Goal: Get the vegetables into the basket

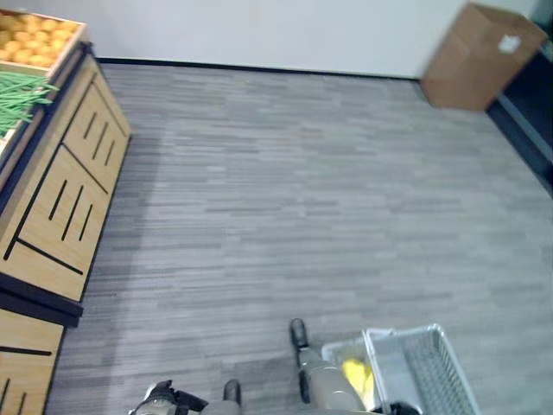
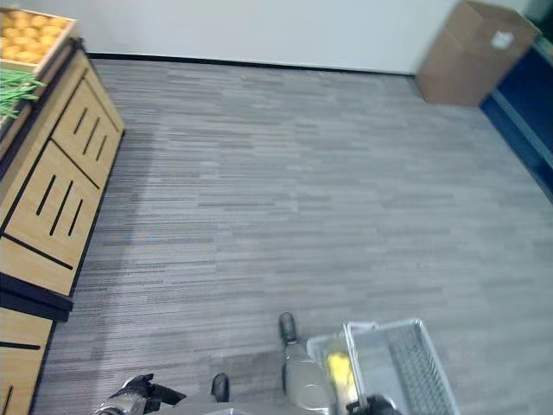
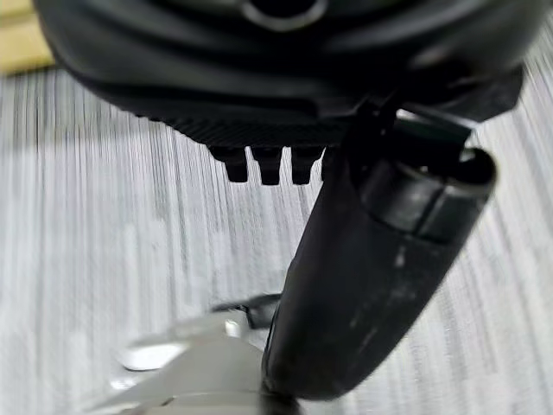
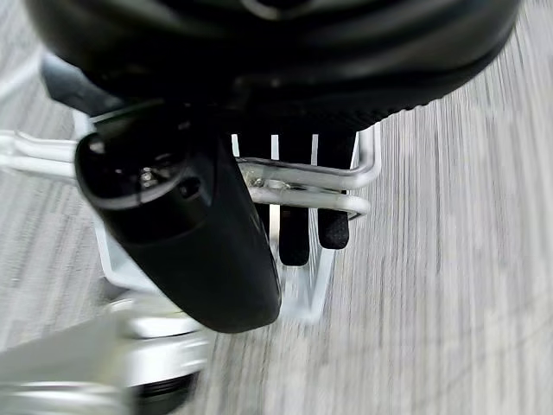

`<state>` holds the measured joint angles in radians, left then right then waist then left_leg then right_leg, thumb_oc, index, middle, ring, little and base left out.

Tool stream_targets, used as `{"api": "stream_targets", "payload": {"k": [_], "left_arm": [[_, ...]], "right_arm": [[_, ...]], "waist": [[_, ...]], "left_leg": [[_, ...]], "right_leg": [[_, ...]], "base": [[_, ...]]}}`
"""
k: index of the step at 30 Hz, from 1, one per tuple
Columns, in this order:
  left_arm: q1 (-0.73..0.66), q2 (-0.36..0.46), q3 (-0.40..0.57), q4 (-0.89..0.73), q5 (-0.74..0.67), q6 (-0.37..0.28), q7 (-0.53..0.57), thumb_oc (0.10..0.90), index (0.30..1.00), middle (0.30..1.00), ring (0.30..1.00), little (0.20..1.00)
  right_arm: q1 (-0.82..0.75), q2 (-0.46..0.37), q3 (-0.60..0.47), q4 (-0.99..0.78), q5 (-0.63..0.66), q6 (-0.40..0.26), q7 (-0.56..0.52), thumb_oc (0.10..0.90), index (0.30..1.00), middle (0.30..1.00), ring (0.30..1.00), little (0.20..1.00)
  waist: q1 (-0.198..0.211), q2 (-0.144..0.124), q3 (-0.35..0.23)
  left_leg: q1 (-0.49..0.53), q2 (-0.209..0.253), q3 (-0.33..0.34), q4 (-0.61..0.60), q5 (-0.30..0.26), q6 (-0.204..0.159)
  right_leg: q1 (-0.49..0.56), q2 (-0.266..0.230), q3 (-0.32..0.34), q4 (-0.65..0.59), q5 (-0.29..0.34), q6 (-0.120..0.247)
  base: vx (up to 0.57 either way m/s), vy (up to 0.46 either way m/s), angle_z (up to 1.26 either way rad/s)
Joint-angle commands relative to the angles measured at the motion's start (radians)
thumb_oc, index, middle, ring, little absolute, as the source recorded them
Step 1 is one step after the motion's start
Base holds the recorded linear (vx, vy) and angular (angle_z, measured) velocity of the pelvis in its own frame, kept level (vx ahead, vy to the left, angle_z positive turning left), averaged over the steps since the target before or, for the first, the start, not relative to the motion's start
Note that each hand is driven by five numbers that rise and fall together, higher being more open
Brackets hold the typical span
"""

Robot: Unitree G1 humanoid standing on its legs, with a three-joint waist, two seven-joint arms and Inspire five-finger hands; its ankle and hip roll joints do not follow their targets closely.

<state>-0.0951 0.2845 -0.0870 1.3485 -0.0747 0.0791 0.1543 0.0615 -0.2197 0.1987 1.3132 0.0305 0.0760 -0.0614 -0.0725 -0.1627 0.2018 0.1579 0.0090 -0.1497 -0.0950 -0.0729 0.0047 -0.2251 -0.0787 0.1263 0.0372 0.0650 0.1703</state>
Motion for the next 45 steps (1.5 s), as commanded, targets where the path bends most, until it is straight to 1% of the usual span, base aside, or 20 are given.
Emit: {"api": "stream_targets", "payload": {"k": [1,2,3,4,5,7,11,16,23,26,27,29,30,31,32,34,35,36,38,45], "left_arm": [[0.018,0.000,0.001,-0.030,0.033,0.004,0.002,0.900,1.000,1.000,1.000,1.000],[0.017,0.002,-0.002,-0.027,0.035,0.003,0.001,0.900,1.000,1.000,1.000,1.000],[0.010,0.003,-0.014,-0.024,0.047,0.006,-0.008,0.900,1.000,1.000,1.000,1.000],[0.011,0.002,-0.015,-0.024,0.047,0.006,-0.008,0.900,1.000,1.000,1.000,1.000],[0.007,0.002,-0.022,-0.023,0.049,0.008,-0.005,0.900,1.000,1.000,1.000,1.000],[-0.001,-0.005,-0.030,-0.018,0.044,0.007,-0.004,0.900,1.000,1.000,1.000,1.000],[-0.006,-0.027,-0.033,-0.021,0.007,0.010,0.012,0.900,1.000,1.000,1.000,1.000],[-0.012,-0.042,-0.034,-0.036,-0.027,0.011,0.025,0.900,1.000,1.000,1.000,1.000],[-0.020,-0.047,-0.046,-0.057,-0.046,0.007,0.019,0.900,1.000,1.000,1.000,1.000],[-0.020,-0.048,-0.049,-0.068,-0.051,0.003,0.016,0.900,1.000,1.000,1.000,1.000],[-0.020,-0.048,-0.049,-0.068,-0.051,0.003,0.016,0.900,1.000,1.000,1.000,1.000],[-0.024,-0.056,-0.055,-0.078,-0.053,0.001,0.014,0.900,1.000,1.000,1.000,1.000],[-0.026,-0.064,-0.060,-0.082,-0.049,0.002,0.012,0.900,1.000,1.000,1.000,1.000],[-0.026,-0.064,-0.060,-0.082,-0.049,0.002,0.012,0.900,1.000,1.000,1.000,1.000],[-0.033,-0.068,-0.067,-0.083,-0.040,0.005,0.010,0.900,1.000,1.000,1.000,1.000],[-0.040,-0.070,-0.080,-0.088,-0.024,0.010,0.005,0.900,1.000,1.000,1.000,1.000],[-0.040,-0.070,-0.080,-0.088,-0.024,0.010,0.005,0.900,1.000,1.000,1.000,1.000],[-0.046,-0.071,-0.094,-0.090,0.002,0.016,-0.001,0.900,1.000,1.000,1.000,1.000],[-0.038,-0.066,-0.093,-0.086,0.019,0.020,-0.001,0.900,1.000,1.000,1.000,1.000],[-0.002,-0.050,-0.079,-0.054,0.057,0.034,-0.003,0.900,1.000,1.000,1.000,1.000]], "right_arm": [[-0.040,-0.081,0.028,-0.007,-0.005,-0.013,0.004,0.400,0.300,0.300,0.300,0.300],[-0.036,-0.082,0.029,-0.006,-0.007,-0.013,0.006,0.400,0.300,0.300,0.300,0.300],[-0.022,-0.092,0.026,0.003,-0.004,-0.012,0.008,0.400,0.300,0.300,0.300,0.300],[-0.022,-0.092,0.026,0.004,-0.004,-0.012,0.008,0.400,0.300,0.300,0.300,0.300],[-0.018,-0.096,0.024,0.008,-0.005,-0.010,0.009,0.400,0.300,0.300,0.300,0.300],[-0.025,-0.102,0.025,0.011,-0.005,-0.010,0.009,0.400,0.300,0.300,0.300,0.300],[-0.032,-0.115,0.019,0.004,0.010,-0.014,-0.003,0.400,0.300,0.300,0.300,0.300],[-0.053,-0.118,0.042,-0.009,0.010,-0.013,-0.003,0.400,0.300,0.300,0.300,0.300],[-0.053,-0.115,0.048,-0.023,0.013,-0.015,-0.001,0.400,0.300,0.300,0.300,0.300],[-0.052,-0.116,0.049,-0.032,0.000,-0.015,0.002,0.400,0.300,0.300,0.300,0.300],[-0.052,-0.116,0.049,-0.031,0.000,-0.015,0.002,0.400,0.300,0.300,0.300,0.300],[-0.060,-0.125,0.048,-0.042,-0.010,-0.015,0.002,0.400,0.300,0.300,0.300,0.300],[-0.065,-0.131,0.042,-0.043,-0.015,-0.011,0.002,0.400,0.300,0.300,0.300,0.300],[-0.066,-0.131,0.042,-0.043,-0.015,-0.011,0.002,0.400,0.300,0.300,0.300,0.300],[-0.070,-0.136,0.035,-0.046,-0.018,-0.005,0.002,0.400,0.300,0.300,0.300,0.300],[-0.068,-0.139,0.026,-0.047,-0.021,-0.001,0.002,0.400,0.300,0.300,0.300,0.300],[-0.068,-0.139,0.026,-0.047,-0.021,-0.001,0.002,0.400,0.300,0.300,0.300,0.300],[-0.059,-0.138,0.010,-0.046,-0.018,0.002,0.001,0.400,0.300,0.300,0.300,0.300],[-0.068,-0.128,0.010,-0.039,-0.019,0.007,-0.005,0.400,0.300,0.300,0.300,0.300],[-0.091,-0.102,0.040,-0.019,-0.051,0.013,-0.004,0.400,0.300,0.300,0.300,0.300]], "waist": [[-0.031,0.051,0.034],[-0.038,0.048,0.033],[-0.054,0.052,0.019],[-0.057,0.055,0.020],[-0.065,0.058,0.015],[-0.074,0.067,0.008],[-0.082,0.094,0.000],[-0.065,0.110,-0.001],[-0.063,0.127,0.001],[-0.062,0.134,0.009],[-0.062,0.134,0.010],[-0.062,0.137,0.013],[-0.067,0.137,0.011],[-0.067,0.138,0.013],[-0.075,0.141,0.007],[-0.087,0.145,0.003],[-0.088,0.146,0.004],[-0.105,0.156,-0.001],[-0.102,0.165,-0.006],[-0.057,0.138,-0.017]], "left_leg": [[0.088,-0.063,0.001,0.008,-0.035,0.018],[0.097,-0.065,-0.022,0.008,-0.038,0.016],[0.112,-0.061,-0.088,0.008,-0.042,0.006],[0.114,-0.058,-0.092,0.008,-0.044,0.005],[0.111,-0.052,-0.110,0.010,-0.044,-0.002],[0.110,-0.024,-0.146,0.015,-0.034,-0.018],[0.068,0.013,-0.198,0.066,-0.017,-0.044],[0.032,0.049,-0.218,0.087,0.007,-0.065],[0.000,0.098,-0.187,0.079,0.044,-0.091],[-0.024,0.131,-0.100,0.073,0.065,-0.098],[-0.022,0.132,-0.101,0.073,0.065,-0.098],[-0.055,0.162,0.042,0.074,0.080,-0.103],[-0.064,0.175,0.149,0.080,0.083,-0.108],[-0.062,0.175,0.149,0.080,0.083,-0.108],[-0.078,0.183,0.262,0.087,0.098,-0.117],[-0.085,0.188,0.370,0.086,0.106,-0.119],[-0.085,0.188,0.370,0.087,0.107,-0.119],[-0.096,0.195,0.475,0.085,0.125,-0.122],[-0.094,0.177,0.462,0.071,0.122,-0.116],[-0.058,0.155,0.469,0.031,0.110,-0.099]], "right_leg": [[-0.112,0.046,0.027,-0.016,0.168,0.030],[-0.120,0.060,0.055,0.003,0.173,0.033],[-0.110,0.095,0.122,0.062,0.140,0.024],[-0.110,0.096,0.117,0.067,0.135,0.022],[-0.108,0.106,0.157,0.094,0.127,0.015],[-0.115,0.126,0.175,0.134,0.106,0.004],[-0.114,0.110,0.108,0.158,0.053,-0.032],[-0.110,0.105,0.044,0.180,0.008,-0.058],[-0.100,0.092,-0.023,0.238,-0.063,-0.082],[-0.074,0.059,-0.079,0.250,-0.086,-0.085],[-0.073,0.059,-0.080,0.251,-0.088,-0.085],[-0.037,0.020,-0.134,0.234,-0.090,-0.080],[-0.012,0.000,-0.172,0.213,-0.087,-0.074],[-0.009,0.000,-0.172,0.212,-0.087,-0.074],[0.011,-0.025,-0.217,0.196,-0.081,-0.068],[0.027,-0.051,-0.267,0.196,-0.079,-0.062],[0.027,-0.051,-0.267,0.195,-0.079,-0.062],[0.042,-0.077,-0.324,0.196,-0.076,-0.058],[0.043,-0.090,-0.354,0.205,-0.062,-0.051],[0.067,-0.105,-0.355,0.155,-0.020,-0.031]], "base": [[0.24,-0.087,0.66],[0.27,-0.151,0.58],[0.19,-0.119,0.78],[0.17,-0.128,1.42],[0.13,-0.115,1.52],[0.16,-0.192,0.86],[0.16,-0.210,0.89],[0.09,-0.168,0.55],[0.07,-0.095,0.38],[0.02,-0.055,0.68],[-0.02,-0.041,0.89],[-0.04,-0.048,1.14],[-0.05,-0.034,1.67],[-0.08,-0.042,2.02],[-0.07,-0.030,1.60],[-0.08,-0.025,1.19],[-0.11,0.017,1.26],[-0.12,0.049,1.22],[-0.08,0.065,1.05],[-0.03,0.054,0.19]]}}
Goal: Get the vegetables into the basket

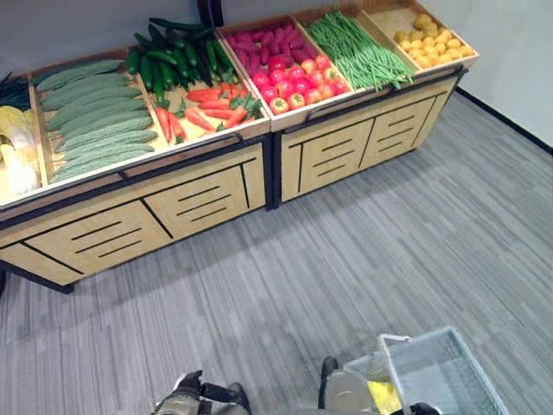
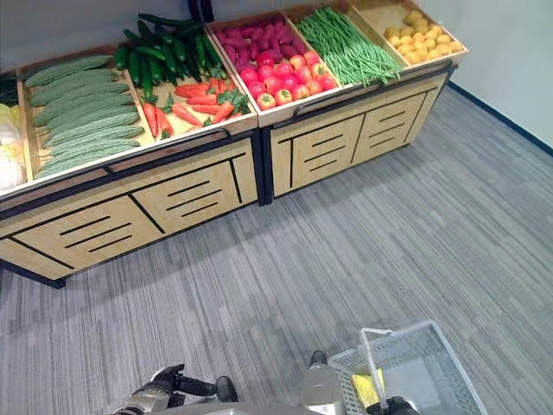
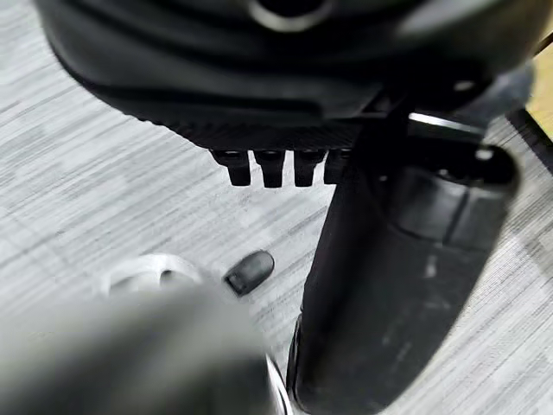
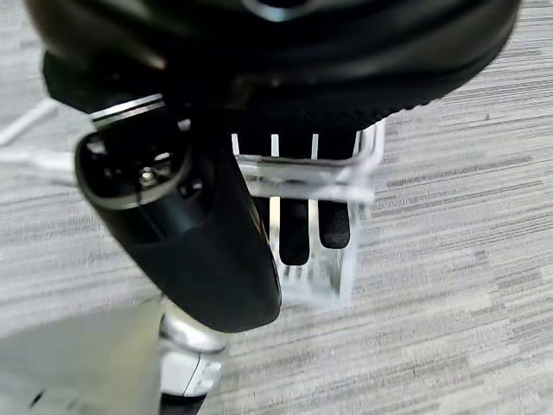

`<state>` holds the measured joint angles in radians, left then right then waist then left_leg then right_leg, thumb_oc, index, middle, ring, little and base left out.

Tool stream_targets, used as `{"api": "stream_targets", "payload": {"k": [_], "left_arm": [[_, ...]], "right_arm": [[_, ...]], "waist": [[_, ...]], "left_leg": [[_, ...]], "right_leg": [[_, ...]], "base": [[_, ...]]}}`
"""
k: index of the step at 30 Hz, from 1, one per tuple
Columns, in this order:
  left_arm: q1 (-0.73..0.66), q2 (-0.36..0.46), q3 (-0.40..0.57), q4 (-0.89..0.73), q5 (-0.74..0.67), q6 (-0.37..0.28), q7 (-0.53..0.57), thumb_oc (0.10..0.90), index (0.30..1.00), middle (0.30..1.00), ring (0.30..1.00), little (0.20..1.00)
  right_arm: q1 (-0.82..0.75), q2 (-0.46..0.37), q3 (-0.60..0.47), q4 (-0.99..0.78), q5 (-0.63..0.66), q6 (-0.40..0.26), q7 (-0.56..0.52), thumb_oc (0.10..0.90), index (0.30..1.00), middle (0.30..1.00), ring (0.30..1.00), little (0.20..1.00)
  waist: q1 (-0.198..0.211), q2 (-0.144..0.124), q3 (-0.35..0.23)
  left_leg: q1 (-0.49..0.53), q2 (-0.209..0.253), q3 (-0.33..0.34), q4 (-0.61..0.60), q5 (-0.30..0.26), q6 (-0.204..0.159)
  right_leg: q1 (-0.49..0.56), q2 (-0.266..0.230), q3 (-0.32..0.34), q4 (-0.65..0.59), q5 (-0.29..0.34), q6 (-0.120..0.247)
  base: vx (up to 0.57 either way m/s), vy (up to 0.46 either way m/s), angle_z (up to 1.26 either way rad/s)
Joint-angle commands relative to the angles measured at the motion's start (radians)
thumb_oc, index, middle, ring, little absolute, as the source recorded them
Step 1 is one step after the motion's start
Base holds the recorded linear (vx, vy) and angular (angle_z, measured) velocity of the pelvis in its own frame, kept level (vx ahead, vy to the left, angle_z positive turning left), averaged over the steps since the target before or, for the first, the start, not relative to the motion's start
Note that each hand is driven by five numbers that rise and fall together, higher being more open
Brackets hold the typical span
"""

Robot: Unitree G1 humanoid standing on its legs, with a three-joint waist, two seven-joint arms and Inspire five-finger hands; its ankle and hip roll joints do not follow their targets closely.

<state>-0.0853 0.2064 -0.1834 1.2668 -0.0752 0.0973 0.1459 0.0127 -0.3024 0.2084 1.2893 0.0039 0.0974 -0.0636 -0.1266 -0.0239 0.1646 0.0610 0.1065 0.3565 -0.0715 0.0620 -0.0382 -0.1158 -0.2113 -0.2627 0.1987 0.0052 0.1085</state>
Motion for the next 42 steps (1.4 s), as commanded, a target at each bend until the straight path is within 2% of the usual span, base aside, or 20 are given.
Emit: {"api": "stream_targets", "payload": {"k": [1,9,16,18,21,22,23,25,26,27,28,29,32,33,34,36,38,39,40,42], "left_arm": [[-0.008,0.031,0.020,0.034,0.063,0.019,0.005,0.900,1.000,1.000,1.000,1.000],[0.019,0.042,0.052,0.061,0.067,0.023,0.009,0.900,1.000,1.000,1.000,1.000],[0.016,0.052,0.064,0.066,0.060,0.023,0.018,0.900,1.000,1.000,1.000,1.000],[0.012,0.061,0.064,0.065,0.061,0.026,0.015,0.900,1.000,1.000,1.000,1.000],[0.012,0.071,0.068,0.066,0.064,0.029,0.013,0.900,1.000,1.000,1.000,1.000],[0.012,0.071,0.068,0.066,0.064,0.029,0.013,0.900,1.000,1.000,1.000,1.000],[0.012,0.076,0.069,0.067,0.064,0.033,0.012,0.900,1.000,1.000,1.000,1.000],[0.011,0.085,0.071,0.072,0.067,0.033,0.013,0.900,1.000,1.000,1.000,1.000],[0.010,0.088,0.074,0.072,0.066,0.033,0.011,0.900,1.000,1.000,1.000,1.000],[0.004,0.091,0.076,0.070,0.062,0.030,0.013,0.900,1.000,1.000,1.000,1.000],[0.004,0.090,0.075,0.070,0.062,0.030,0.013,0.900,1.000,1.000,1.000,1.000],[0.000,0.089,0.074,0.067,0.059,0.027,0.014,0.900,1.000,1.000,1.000,1.000],[-0.013,0.094,0.072,0.068,0.060,0.025,0.018,0.900,1.000,1.000,1.000,1.000],[-0.011,0.093,0.073,0.074,0.069,0.023,0.014,0.900,1.000,1.000,1.000,1.000],[-0.008,0.088,0.070,0.079,0.077,0.025,0.008,0.900,1.000,1.000,1.000,1.000],[-0.008,0.081,0.059,0.083,0.089,0.028,-0.001,0.900,1.000,1.000,1.000,1.000],[-0.008,0.068,0.055,0.090,0.088,0.028,-0.003,0.900,1.000,1.000,1.000,1.000],[-0.007,0.055,0.044,0.090,0.085,0.032,-0.001,0.900,1.000,1.000,1.000,1.000],[-0.007,0.055,0.044,0.090,0.085,0.032,-0.001,0.900,1.000,1.000,1.000,1.000],[-0.009,0.037,0.035,0.088,0.072,0.034,-0.001,0.900,1.000,1.000,1.000,1.000]], "right_arm": [[-0.045,-0.016,0.035,0.003,-0.027,-0.008,-0.001,0.400,0.300,0.300,0.300,0.300],[-0.062,0.000,0.060,0.009,-0.057,-0.002,0.007,0.400,0.300,0.300,0.300,0.300],[-0.061,0.013,0.050,0.003,-0.040,-0.001,0.005,0.400,0.300,0.300,0.300,0.300],[-0.059,0.013,0.039,0.004,-0.035,0.001,0.004,0.400,0.300,0.300,0.300,0.300],[-0.053,0.013,0.036,0.006,-0.040,0.002,0.008,0.400,0.300,0.300,0.300,0.300],[-0.053,0.013,0.036,0.006,-0.040,0.002,0.008,0.400,0.300,0.300,0.300,0.300],[-0.043,0.012,0.029,0.007,-0.032,0.001,0.010,0.400,0.300,0.300,0.300,0.300],[-0.037,0.015,0.024,0.012,-0.020,0.000,0.012,0.400,0.300,0.300,0.300,0.300],[-0.036,0.017,0.022,0.015,-0.013,0.000,0.013,0.400,0.300,0.300,0.300,0.300],[-0.038,0.017,0.017,0.025,-0.001,-0.001,0.011,0.400,0.300,0.300,0.300,0.300],[-0.038,0.017,0.017,0.026,-0.001,-0.001,0.011,0.400,0.300,0.300,0.300,0.300],[-0.039,0.017,0.012,0.029,0.005,0.000,0.011,0.400,0.300,0.300,0.300,0.300],[-0.029,0.021,0.006,0.032,0.010,-0.001,0.014,0.400,0.300,0.300,0.300,0.300],[-0.016,0.021,0.005,0.038,0.002,0.000,0.017,0.400,0.300,0.300,0.300,0.300],[-0.003,0.017,0.005,0.036,-0.006,-0.003,0.023,0.400,0.300,0.300,0.300,0.300],[0.007,0.008,0.000,0.039,-0.005,-0.004,0.024,0.400,0.300,0.300,0.300,0.300],[0.008,-0.005,-0.007,0.043,-0.005,-0.005,0.028,0.400,0.300,0.300,0.300,0.300],[0.008,-0.019,-0.012,0.046,-0.004,-0.002,0.025,0.400,0.300,0.300,0.300,0.300],[0.008,-0.020,-0.012,0.046,-0.004,-0.003,0.025,0.400,0.300,0.300,0.300,0.300],[0.000,-0.040,-0.023,0.043,0.000,-0.004,0.023,0.400,0.300,0.300,0.300,0.300]], "waist": [[0.003,-0.004,0.020],[0.050,-0.037,0.041],[0.071,-0.060,0.062],[0.076,-0.069,0.082],[0.083,-0.072,0.110],[0.083,-0.072,0.110],[0.072,-0.068,0.123],[0.052,-0.063,0.134],[0.043,-0.064,0.136],[0.017,-0.066,0.144],[0.015,-0.062,0.146],[-0.001,-0.069,0.153],[-0.047,-0.063,0.165],[-0.062,-0.060,0.163],[-0.080,-0.062,0.153],[-0.098,-0.054,0.134],[-0.112,-0.030,0.110],[-0.134,-0.004,0.090],[-0.136,-0.002,0.089],[-0.142,0.035,0.074]], "left_leg": [[0.041,0.052,-0.039,0.008,-0.028,-0.053],[0.037,0.011,-0.040,0.035,-0.064,-0.023],[0.008,-0.033,-0.062,0.066,-0.095,0.002],[-0.010,-0.059,-0.078,0.080,-0.109,0.024],[0.007,-0.076,-0.076,0.073,-0.126,0.046],[0.007,-0.076,-0.076,0.073,-0.126,0.046],[0.020,-0.087,-0.089,0.068,-0.129,0.056],[0.045,-0.091,-0.119,0.049,-0.132,0.058],[0.058,-0.096,-0.128,0.038,-0.133,0.055],[0.084,-0.110,-0.158,0.019,-0.141,0.045],[0.087,-0.106,-0.160,0.019,-0.144,0.045],[0.098,-0.116,-0.181,0.015,-0.149,0.039],[0.139,-0.117,-0.232,0.004,-0.174,0.031],[0.172,-0.111,-0.251,-0.001,-0.192,0.026],[0.200,-0.116,-0.271,-0.005,-0.208,0.024],[0.220,-0.112,-0.296,-0.008,-0.219,0.014],[0.236,-0.089,-0.311,-0.004,-0.230,0.000],[0.229,-0.062,-0.331,0.012,-0.222,-0.017],[0.228,-0.060,-0.332,0.013,-0.223,-0.017],[0.217,-0.025,-0.344,0.052,-0.167,-0.048]], "right_leg": [[-0.039,0.028,0.038,-0.014,0.044,0.033],[-0.020,0.010,0.064,-0.062,0.093,0.057],[-0.016,-0.016,0.083,-0.084,0.122,0.080],[-0.032,-0.035,0.096,-0.049,0.123,0.094],[-0.064,-0.058,0.113,0.074,0.140,0.110],[-0.064,-0.058,0.113,0.074,0.140,0.110],[-0.105,-0.061,0.162,0.162,0.207,0.113],[-0.157,-0.014,0.244,0.182,0.211,0.103],[-0.178,0.002,0.263,0.158,0.212,0.097],[-0.218,0.024,0.296,0.054,0.222,0.089],[-0.213,0.026,0.292,0.052,0.221,0.089],[-0.249,0.036,0.310,-0.020,0.238,0.091],[-0.297,0.077,0.326,-0.152,0.265,0.105],[-0.297,0.088,0.264,-0.194,0.265,0.110],[-0.293,0.099,0.250,-0.187,0.271,0.104],[-0.276,0.106,0.284,-0.175,0.268,0.091],[-0.273,0.121,0.292,-0.141,0.258,0.075],[-0.270,0.134,0.290,-0.120,0.247,0.060],[-0.271,0.135,0.288,-0.119,0.245,0.059],[-0.264,0.144,0.243,-0.078,0.200,0.035]], "base": [[0.00,0.065,0.01],[0.00,0.090,-0.01],[0.00,0.125,-0.05],[0.00,0.292,0.00],[0.00,0.174,0.01],[0.08,0.182,-0.03],[0.11,0.135,-0.04],[0.18,0.103,0.27],[0.32,0.026,0.56],[0.26,0.014,0.50],[0.29,-0.005,0.53],[0.20,-0.008,0.52],[0.35,-0.012,1.10],[0.47,-0.075,1.21],[0.43,-0.099,0.48],[0.30,-0.124,-0.04],[0.33,-0.199,0.33],[0.27,-0.182,0.50],[0.27,-0.181,0.47],[0.23,-0.200,0.45]]}}
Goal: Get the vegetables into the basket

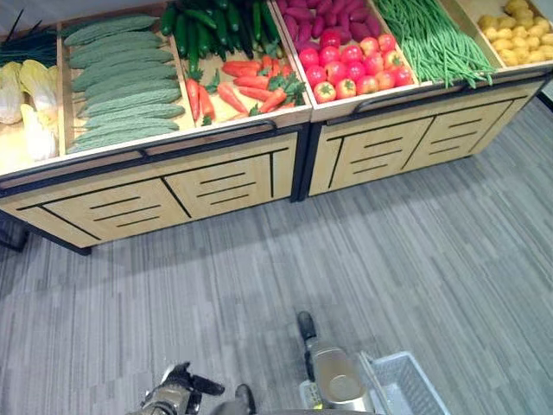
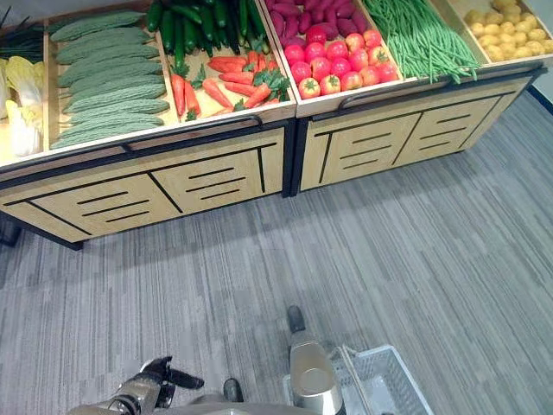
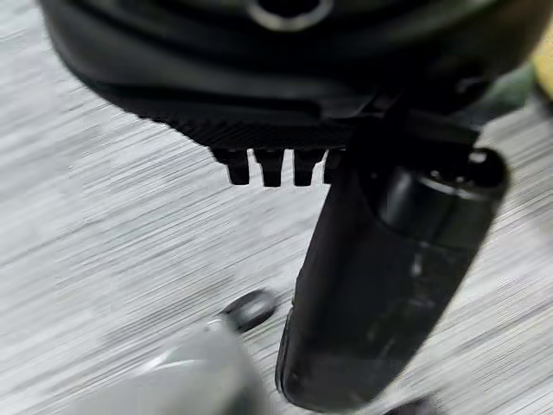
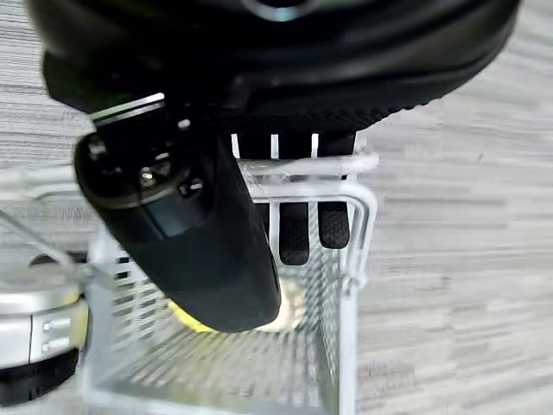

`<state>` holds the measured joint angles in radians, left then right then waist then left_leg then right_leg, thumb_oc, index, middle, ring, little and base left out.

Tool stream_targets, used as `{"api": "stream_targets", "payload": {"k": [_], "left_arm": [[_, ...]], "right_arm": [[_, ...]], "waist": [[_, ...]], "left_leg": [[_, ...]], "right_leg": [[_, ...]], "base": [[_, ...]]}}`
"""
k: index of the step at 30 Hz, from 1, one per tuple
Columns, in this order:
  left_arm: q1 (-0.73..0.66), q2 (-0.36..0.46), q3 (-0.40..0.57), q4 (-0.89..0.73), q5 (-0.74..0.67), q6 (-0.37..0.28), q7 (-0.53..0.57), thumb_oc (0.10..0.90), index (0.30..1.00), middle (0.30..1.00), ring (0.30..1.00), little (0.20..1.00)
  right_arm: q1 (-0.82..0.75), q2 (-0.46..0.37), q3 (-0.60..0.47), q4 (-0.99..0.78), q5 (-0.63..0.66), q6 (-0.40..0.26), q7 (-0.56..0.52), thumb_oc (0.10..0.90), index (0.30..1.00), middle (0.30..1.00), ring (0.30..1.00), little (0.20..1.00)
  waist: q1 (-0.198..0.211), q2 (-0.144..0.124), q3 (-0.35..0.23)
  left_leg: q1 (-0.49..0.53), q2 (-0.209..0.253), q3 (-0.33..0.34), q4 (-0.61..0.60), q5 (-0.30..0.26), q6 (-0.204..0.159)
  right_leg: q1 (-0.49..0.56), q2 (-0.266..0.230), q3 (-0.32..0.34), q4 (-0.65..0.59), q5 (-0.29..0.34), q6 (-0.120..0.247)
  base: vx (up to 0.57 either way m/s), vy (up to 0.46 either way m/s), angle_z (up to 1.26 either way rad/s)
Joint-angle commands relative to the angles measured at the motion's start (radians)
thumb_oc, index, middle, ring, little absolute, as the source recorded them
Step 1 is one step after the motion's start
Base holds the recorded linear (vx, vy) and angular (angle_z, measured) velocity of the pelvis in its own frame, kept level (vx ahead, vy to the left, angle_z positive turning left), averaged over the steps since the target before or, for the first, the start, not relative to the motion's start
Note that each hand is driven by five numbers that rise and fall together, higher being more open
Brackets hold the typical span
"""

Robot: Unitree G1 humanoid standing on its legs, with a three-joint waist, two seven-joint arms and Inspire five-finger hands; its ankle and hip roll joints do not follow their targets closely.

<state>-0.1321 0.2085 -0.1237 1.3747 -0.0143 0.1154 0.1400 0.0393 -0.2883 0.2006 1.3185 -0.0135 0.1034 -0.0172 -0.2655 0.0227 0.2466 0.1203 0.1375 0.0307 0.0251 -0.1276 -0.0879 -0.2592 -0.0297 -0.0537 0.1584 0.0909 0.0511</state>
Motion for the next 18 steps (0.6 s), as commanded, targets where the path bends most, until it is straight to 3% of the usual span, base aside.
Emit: {"api": "stream_targets", "payload": {"k": [1,3,5,6,9,10,11,12,14,17,18], "left_arm": [[0.037,0.034,-0.024,-0.020,0.011,0.016,0.005,0.900,1.000,1.000,1.000,1.000],[0.035,0.030,-0.029,-0.023,0.011,0.013,0.003,0.900,1.000,1.000,1.000,1.000],[0.036,0.021,-0.033,-0.027,-0.003,0.013,0.003,0.900,1.000,1.000,1.000,1.000],[0.036,0.021,-0.033,-0.027,-0.003,0.013,0.003,0.900,1.000,1.000,1.000,1.000],[0.042,0.018,-0.032,-0.030,-0.012,0.014,0.002,0.900,1.000,1.000,1.000,1.000],[0.048,0.021,-0.031,-0.031,-0.018,0.015,0.004,0.900,1.000,1.000,1.000,1.000],[0.052,0.021,-0.030,-0.030,-0.019,0.018,0.004,0.900,1.000,1.000,1.000,1.000],[0.052,0.021,-0.030,-0.030,-0.019,0.018,0.004,0.900,1.000,1.000,1.000,1.000],[0.064,0.021,-0.025,-0.025,-0.024,0.022,0.007,0.900,1.000,1.000,1.000,1.000],[0.071,0.015,-0.026,-0.026,-0.021,0.021,0.007,0.900,1.000,1.000,1.000,1.000],[0.071,0.014,-0.027,-0.027,-0.021,0.021,0.007,0.900,1.000,1.000,1.000,1.000]], "right_arm": [[-0.027,-0.054,-0.015,0.014,0.018,-0.010,-0.024,0.400,0.300,0.300,0.300,0.300],[-0.033,-0.060,-0.012,0.011,0.019,-0.013,-0.023,0.400,0.300,0.300,0.300,0.300],[-0.054,-0.078,-0.007,0.005,0.021,-0.013,-0.025,0.400,0.300,0.300,0.300,0.300],[-0.054,-0.078,-0.007,0.005,0.021,-0.013,-0.025,0.400,0.300,0.300,0.300,0.300],[-0.067,-0.089,-0.002,0.003,0.032,-0.013,-0.030,0.400,0.300,0.300,0.300,0.300],[-0.071,-0.094,-0.002,-0.003,0.036,-0.011,-0.028,0.400,0.300,0.300,0.300,0.300],[-0.073,-0.095,0.001,-0.002,0.031,-0.010,-0.028,0.400,0.300,0.300,0.300,0.300],[-0.073,-0.095,0.001,-0.002,0.030,-0.010,-0.028,0.400,0.300,0.300,0.300,0.300],[-0.069,-0.100,0.009,0.010,0.013,-0.001,-0.021,0.400,0.300,0.300,0.300,0.300],[-0.067,-0.107,0.006,0.019,0.007,0.008,-0.017,0.400,0.300,0.300,0.300,0.300],[-0.067,-0.107,0.005,0.019,0.007,0.008,-0.017,0.400,0.300,0.300,0.300,0.300]], "waist": [[-0.004,-0.011,-0.008],[-0.003,0.002,-0.012],[0.002,0.026,-0.022],[0.001,0.027,-0.022],[0.010,0.031,-0.023],[0.013,0.021,-0.020],[0.015,0.013,-0.018],[0.014,0.013,-0.018],[0.016,0.000,-0.031],[0.045,-0.017,-0.040],[0.048,-0.017,-0.037]], "left_leg": [[0.157,-0.055,-0.019,-0.045,0.023,0.001],[0.155,-0.041,-0.019,-0.032,0.051,-0.013],[0.128,-0.016,-0.018,0.039,0.143,-0.050],[0.128,-0.015,-0.020,0.040,0.143,-0.050],[0.092,-0.010,-0.025,0.138,0.233,-0.071],[0.055,-0.014,-0.025,0.226,0.282,-0.070],[0.036,-0.018,-0.023,0.269,0.294,-0.068],[0.035,-0.018,-0.023,0.271,0.293,-0.068],[0.005,0.015,0.044,0.271,0.303,-0.052],[-0.086,-0.005,0.093,0.161,0.202,-0.028],[-0.080,-0.005,0.096,0.163,0.196,-0.026]], "right_leg": [[-0.121,-0.037,0.032,-0.038,0.114,0.092],[-0.113,-0.034,0.017,-0.032,0.098,0.084],[-0.075,-0.017,-0.004,-0.044,0.067,0.057],[-0.074,-0.016,-0.005,-0.045,0.067,0.057],[-0.010,0.010,0.000,-0.064,0.033,0.025],[0.026,0.016,0.021,-0.060,0.011,0.002],[0.041,0.013,0.030,-0.056,0.005,-0.006],[0.040,0.013,0.030,-0.056,0.005,-0.006],[0.079,-0.005,0.041,-0.048,-0.025,-0.010],[0.138,-0.026,0.065,-0.066,-0.041,0.010],[0.143,-0.026,0.068,-0.065,-0.045,0.012]], "base": [[0.22,-0.193,0.38],[0.14,-0.140,0.28],[0.19,-0.201,0.13],[0.13,-0.128,0.16],[0.20,-0.176,0.13],[0.27,-0.215,-0.05],[0.20,-0.162,-0.09],[0.16,-0.121,-0.12],[0.22,-0.080,-0.26],[0.19,0.002,-0.07],[0.20,0.040,0.21]]}}
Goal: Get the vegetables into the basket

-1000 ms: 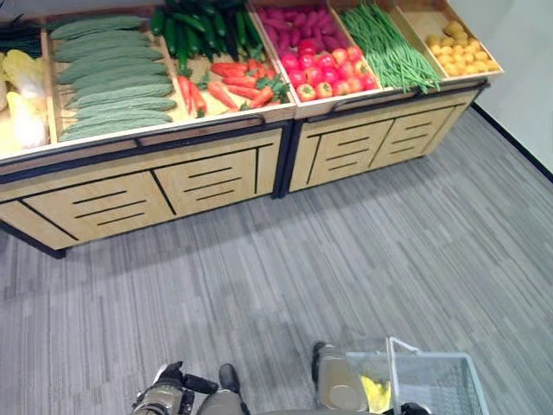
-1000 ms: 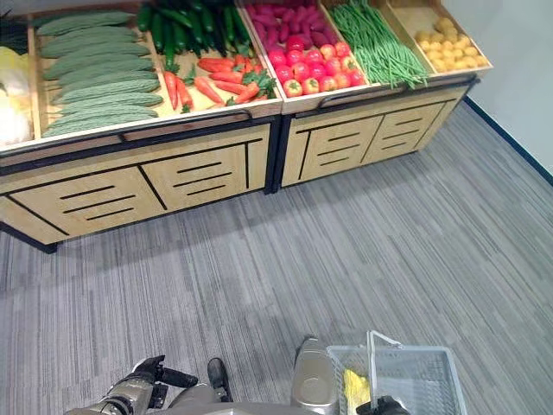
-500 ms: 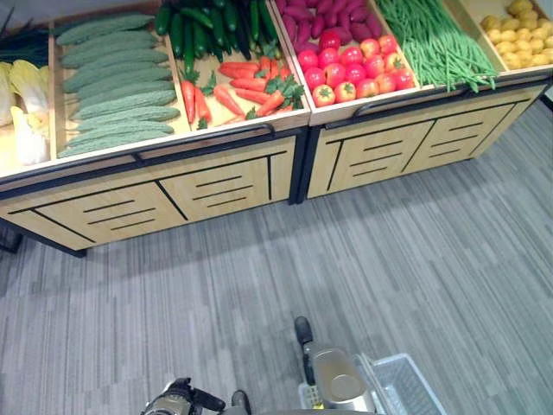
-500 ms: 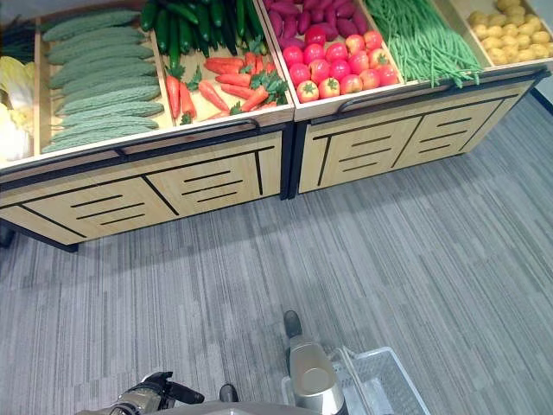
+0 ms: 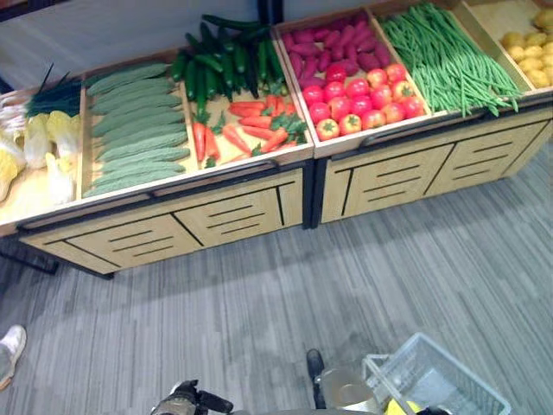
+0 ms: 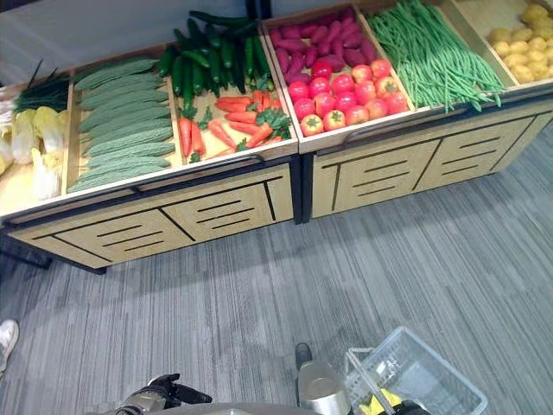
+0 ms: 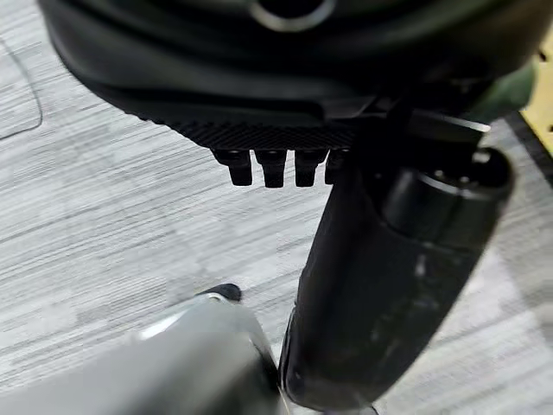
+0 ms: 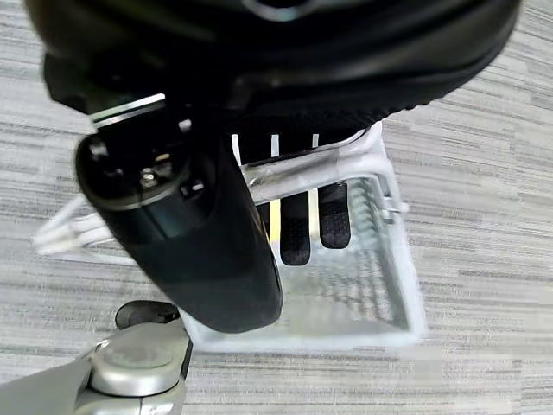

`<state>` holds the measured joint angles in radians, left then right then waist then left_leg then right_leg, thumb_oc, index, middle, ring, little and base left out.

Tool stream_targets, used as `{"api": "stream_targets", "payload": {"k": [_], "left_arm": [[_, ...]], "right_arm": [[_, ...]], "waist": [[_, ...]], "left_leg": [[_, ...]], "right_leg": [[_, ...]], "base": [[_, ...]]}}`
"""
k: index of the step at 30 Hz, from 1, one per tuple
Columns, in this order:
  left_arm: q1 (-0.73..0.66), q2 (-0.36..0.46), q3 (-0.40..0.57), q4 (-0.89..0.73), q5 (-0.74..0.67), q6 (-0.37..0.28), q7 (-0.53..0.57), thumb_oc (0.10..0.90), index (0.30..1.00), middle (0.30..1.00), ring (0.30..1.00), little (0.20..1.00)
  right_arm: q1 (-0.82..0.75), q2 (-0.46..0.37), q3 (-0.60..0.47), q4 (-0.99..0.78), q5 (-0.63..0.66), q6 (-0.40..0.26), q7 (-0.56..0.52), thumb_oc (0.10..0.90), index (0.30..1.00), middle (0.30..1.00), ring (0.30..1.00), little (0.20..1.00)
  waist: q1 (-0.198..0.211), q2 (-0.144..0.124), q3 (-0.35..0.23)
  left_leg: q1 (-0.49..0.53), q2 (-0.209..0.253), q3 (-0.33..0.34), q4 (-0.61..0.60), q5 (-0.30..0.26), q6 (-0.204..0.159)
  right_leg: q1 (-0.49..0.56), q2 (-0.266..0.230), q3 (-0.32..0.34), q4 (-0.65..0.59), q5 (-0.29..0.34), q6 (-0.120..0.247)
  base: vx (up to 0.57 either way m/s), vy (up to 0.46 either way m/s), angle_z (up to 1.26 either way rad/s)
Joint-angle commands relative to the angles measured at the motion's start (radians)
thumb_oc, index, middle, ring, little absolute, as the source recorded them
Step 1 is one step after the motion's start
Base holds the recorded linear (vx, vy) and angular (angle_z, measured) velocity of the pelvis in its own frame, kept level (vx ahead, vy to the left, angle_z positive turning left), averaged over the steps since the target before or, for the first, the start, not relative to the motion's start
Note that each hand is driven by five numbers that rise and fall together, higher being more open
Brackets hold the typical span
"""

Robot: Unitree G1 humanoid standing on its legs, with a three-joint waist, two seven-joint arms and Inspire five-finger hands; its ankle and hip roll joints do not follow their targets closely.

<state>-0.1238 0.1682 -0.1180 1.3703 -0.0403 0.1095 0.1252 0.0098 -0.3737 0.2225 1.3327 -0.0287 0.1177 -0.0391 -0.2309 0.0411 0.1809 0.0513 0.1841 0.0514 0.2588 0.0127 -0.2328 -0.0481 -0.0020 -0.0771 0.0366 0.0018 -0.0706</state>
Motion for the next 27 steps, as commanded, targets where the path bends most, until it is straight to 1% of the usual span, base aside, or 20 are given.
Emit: {"api": "stream_targets", "payload": {"k": [1,2,3,4,5,8,9,13,15,18,20,23,24,25,26,27], "left_arm": [[0.067,0.052,-0.039,-0.024,0.006,0.025,0.026,0.900,1.000,1.000,1.000,1.000],[0.065,0.054,-0.040,-0.027,0.006,0.020,0.026,0.900,1.000,1.000,1.000,1.000],[0.064,0.054,-0.046,-0.030,0.006,0.019,0.027,0.900,1.000,1.000,1.000,1.000],[0.064,0.053,-0.051,-0.029,0.006,0.019,0.027,0.900,1.000,1.000,1.000,1.000],[0.063,0.055,-0.055,-0.024,0.010,0.021,0.028,0.900,1.000,1.000,1.000,1.000],[0.059,0.055,-0.065,-0.030,0.018,0.020,0.021,0.900,1.000,1.000,1.000,1.000],[0.057,0.057,-0.069,-0.034,0.019,0.017,0.019,0.900,1.000,1.000,1.000,1.000],[0.059,0.057,-0.077,-0.036,0.031,0.020,0.016,0.900,1.000,1.000,1.000,1.000],[0.056,0.059,-0.077,-0.039,0.033,0.018,0.021,0.900,1.000,1.000,1.000,1.000],[0.055,0.067,-0.052,-0.045,-0.003,0.014,0.041,0.900,1.000,1.000,1.000,1.000],[0.030,0.089,-0.052,-0.092,-0.018,-0.001,0.062,0.900,1.000,1.000,1.000,1.000],[-0.007,0.131,-0.085,-0.202,0.017,-0.019,0.096,0.900,1.000,1.000,1.000,1.000],[-0.030,0.174,-0.094,-0.326,0.036,-0.032,0.126,0.900,1.000,1.000,1.000,1.000],[-0.031,0.256,-0.099,-0.609,0.087,-0.052,0.136,0.900,1.000,1.000,1.000,1.000],[-0.025,0.305,-0.093,-0.720,0.123,-0.066,0.131,0.900,1.000,1.000,1.000,1.000],[-0.021,0.353,-0.073,-0.779,0.147,-0.076,0.138,0.900,1.000,1.000,1.000,1.000]], "right_arm": [[-0.037,-0.022,-0.013,0.004,0.016,-0.007,0.003,0.400,0.300,0.300,0.300,0.300],[-0.039,-0.020,-0.008,0.000,0.010,-0.009,0.003,0.400,0.300,0.300,0.300,0.300],[-0.040,-0.019,-0.003,-0.002,0.005,-0.011,0.002,0.400,0.300,0.300,0.300,0.300],[-0.039,-0.017,-0.001,-0.001,0.003,-0.012,0.001,0.400,0.300,0.300,0.300,0.300],[-0.038,-0.013,0.004,0.005,-0.005,-0.009,0.003,0.400,0.300,0.300,0.300,0.300],[-0.036,0.000,0.009,0.001,0.002,-0.010,0.003,0.400,0.300,0.300,0.300,0.300],[-0.039,0.006,0.017,0.005,0.007,-0.012,0.001,0.400,0.300,0.300,0.300,0.300],[-0.038,0.016,0.026,0.008,-0.005,-0.010,0.004,0.400,0.300,0.300,0.300,0.300],[-0.045,0.022,0.030,0.004,-0.005,-0.010,-0.002,0.400,0.300,0.300,0.300,0.300],[-0.046,0.032,0.028,0.000,0.003,-0.012,-0.007,0.400,0.300,0.300,0.300,0.300],[-0.048,0.034,0.031,-0.001,0.005,-0.018,-0.012,0.400,0.300,0.300,0.300,0.300],[-0.049,0.029,0.031,-0.016,0.008,-0.028,-0.027,0.400,0.300,0.300,0.300,0.300],[-0.051,0.022,0.027,-0.040,0.015,-0.038,-0.040,0.400,0.300,0.300,0.300,0.300],[-0.036,0.004,0.006,-0.087,0.026,-0.048,-0.047,0.400,0.300,0.300,0.300,0.300],[-0.024,-0.003,-0.008,-0.118,0.031,-0.054,-0.044,0.400,0.300,0.300,0.300,0.300],[-0.008,-0.018,-0.025,-0.136,0.032,-0.060,-0.041,0.400,0.300,0.300,0.300,0.300]], "waist": [[0.034,-0.035,0.034],[0.047,-0.024,0.037],[0.062,-0.020,0.039],[0.072,-0.018,0.044],[0.070,-0.015,0.044],[0.063,-0.015,0.041],[0.069,-0.020,0.034],[0.071,-0.018,0.020],[0.069,-0.016,0.015],[0.075,-0.021,0.009],[0.078,-0.025,0.005],[0.076,-0.028,0.006],[0.076,-0.033,0.012],[0.075,-0.036,0.023],[0.075,-0.039,0.025],[0.074,-0.040,0.028]], "left_leg": [[-0.078,-0.074,0.078,-0.172,0.048,0.116],[-0.136,-0.085,0.059,-0.221,0.094,0.114],[-0.158,-0.100,0.029,-0.252,0.121,0.116],[-0.168,-0.112,0.007,-0.261,0.136,0.118],[-0.143,-0.111,0.011,-0.271,0.127,0.124],[-0.116,-0.111,0.033,-0.272,0.110,0.129],[-0.105,-0.120,0.019,-0.283,0.097,0.141],[-0.077,-0.125,0.039,-0.325,0.093,0.148],[-0.061,-0.130,0.048,-0.341,0.083,0.155],[-0.050,-0.136,0.059,-0.346,0.069,0.161],[-0.045,-0.139,0.072,-0.346,0.059,0.161],[-0.037,-0.140,0.079,-0.346,0.053,0.162],[-0.032,-0.139,0.085,-0.346,0.052,0.163],[-0.026,-0.139,0.087,-0.346,0.049,0.164],[-0.031,-0.136,0.088,-0.346,0.054,0.162],[-0.032,-0.135,0.090,-0.346,0.054,0.161]], "right_leg": [[-0.037,-0.061,0.111,0.045,0.036,0.147],[-0.020,-0.048,0.129,0.036,0.031,0.148],[-0.004,-0.043,0.145,0.036,0.025,0.147],[0.010,-0.037,0.164,0.039,0.015,0.146],[0.014,-0.028,0.173,0.047,0.003,0.147],[0.007,-0.018,0.181,0.053,0.002,0.149],[0.003,-0.020,0.198,0.040,0.008,0.148],[0.009,-0.034,0.205,0.010,0.015,0.161],[0.006,-0.044,0.214,-0.010,0.028,0.174],[0.008,-0.057,0.223,-0.038,0.048,0.189],[0.012,-0.071,0.215,-0.060,0.063,0.201],[0.016,-0.074,0.220,-0.065,0.067,0.208],[0.015,-0.072,0.225,-0.063,0.070,0.211],[0.017,-0.073,0.225,-0.058,0.066,0.214],[0.009,-0.072,0.224,-0.056,0.070,0.215],[0.007,-0.072,0.222,-0.054,0.069,0.216]], "base": [[0.19,0.060,0.06],[0.26,0.054,0.06],[0.19,0.027,0.04],[0.18,0.021,0.07],[0.10,0.017,-0.31],[0.03,0.026,-0.93],[0.06,0.076,-0.69],[0.04,0.066,-0.30],[0.01,0.097,0.15],[0.01,0.087,-0.18],[-0.01,0.084,-0.13],[0.00,0.061,0.01],[-0.03,0.057,-0.03],[-0.06,0.045,-0.08],[-0.06,0.026,-0.13],[-0.02,0.013,-0.09]]}}
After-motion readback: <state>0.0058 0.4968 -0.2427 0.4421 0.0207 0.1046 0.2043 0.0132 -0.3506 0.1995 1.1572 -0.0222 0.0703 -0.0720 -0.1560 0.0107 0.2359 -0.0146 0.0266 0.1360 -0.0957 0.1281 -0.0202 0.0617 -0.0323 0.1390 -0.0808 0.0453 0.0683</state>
